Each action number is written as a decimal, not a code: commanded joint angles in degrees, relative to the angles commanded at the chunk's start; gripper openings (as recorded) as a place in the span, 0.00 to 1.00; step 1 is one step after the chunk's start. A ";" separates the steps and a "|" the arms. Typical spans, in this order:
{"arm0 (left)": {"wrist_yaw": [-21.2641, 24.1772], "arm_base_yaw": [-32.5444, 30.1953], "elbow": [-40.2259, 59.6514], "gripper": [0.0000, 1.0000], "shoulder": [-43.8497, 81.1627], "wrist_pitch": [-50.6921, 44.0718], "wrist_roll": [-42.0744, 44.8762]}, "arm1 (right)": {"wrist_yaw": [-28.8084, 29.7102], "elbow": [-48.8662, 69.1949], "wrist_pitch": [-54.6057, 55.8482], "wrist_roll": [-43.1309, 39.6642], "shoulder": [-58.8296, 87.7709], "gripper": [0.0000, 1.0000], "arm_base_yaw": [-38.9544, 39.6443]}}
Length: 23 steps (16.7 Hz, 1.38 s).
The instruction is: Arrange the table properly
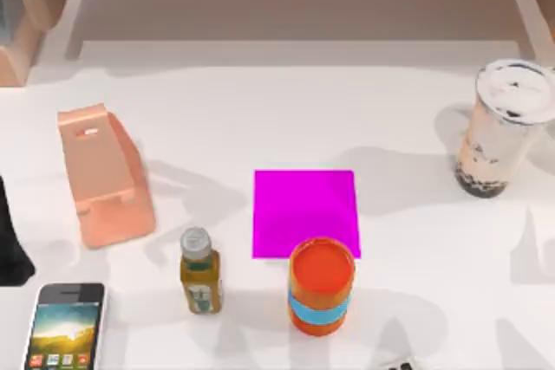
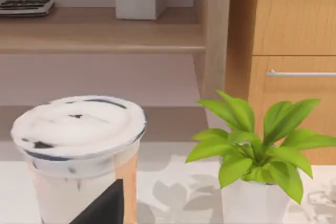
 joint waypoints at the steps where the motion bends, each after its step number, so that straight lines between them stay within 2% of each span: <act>1: 0.00 0.00 0.00 1.00 0.00 0.00 0.00 | 0.00 0.00 0.00 0.00 0.00 1.00 0.00; 5: -0.40 0.52 2.49 1.00 2.80 -1.48 3.20 | 0.00 0.00 0.00 0.00 0.00 1.00 0.00; 10: -1.35 2.48 14.11 1.00 16.48 -9.11 18.91 | 0.00 0.00 0.00 0.00 0.00 1.00 0.00; 15: -1.73 5.21 31.79 1.00 37.65 -21.47 44.26 | 0.00 0.00 0.00 0.00 0.00 1.00 0.00; 23: -1.20 11.46 64.01 1.00 76.95 -44.60 93.69 | 0.00 0.00 0.00 0.00 0.00 1.00 0.00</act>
